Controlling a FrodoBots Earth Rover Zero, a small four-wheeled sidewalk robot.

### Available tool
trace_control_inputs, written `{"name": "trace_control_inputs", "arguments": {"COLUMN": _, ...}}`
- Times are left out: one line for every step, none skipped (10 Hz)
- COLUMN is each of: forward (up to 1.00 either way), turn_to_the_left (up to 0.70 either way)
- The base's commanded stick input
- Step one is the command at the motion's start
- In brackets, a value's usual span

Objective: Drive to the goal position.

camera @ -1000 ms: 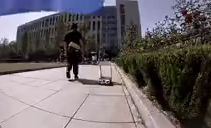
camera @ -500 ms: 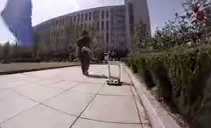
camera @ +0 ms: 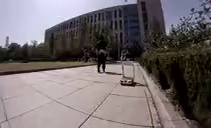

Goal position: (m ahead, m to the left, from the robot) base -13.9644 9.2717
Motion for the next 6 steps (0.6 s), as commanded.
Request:
{"name": "trace_control_inputs", "arguments": {"forward": 0.0, "turn_to_the_left": 0.7}}
{"name": "trace_control_inputs", "arguments": {"forward": 0.0, "turn_to_the_left": 0.7}}
{"name": "trace_control_inputs", "arguments": {"forward": 0.0, "turn_to_the_left": 0.7}}
{"name": "trace_control_inputs", "arguments": {"forward": 0.0, "turn_to_the_left": 0.7}}
{"name": "trace_control_inputs", "arguments": {"forward": 0.0, "turn_to_the_left": 0.7}}
{"name": "trace_control_inputs", "arguments": {"forward": 0.0, "turn_to_the_left": 0.7}}
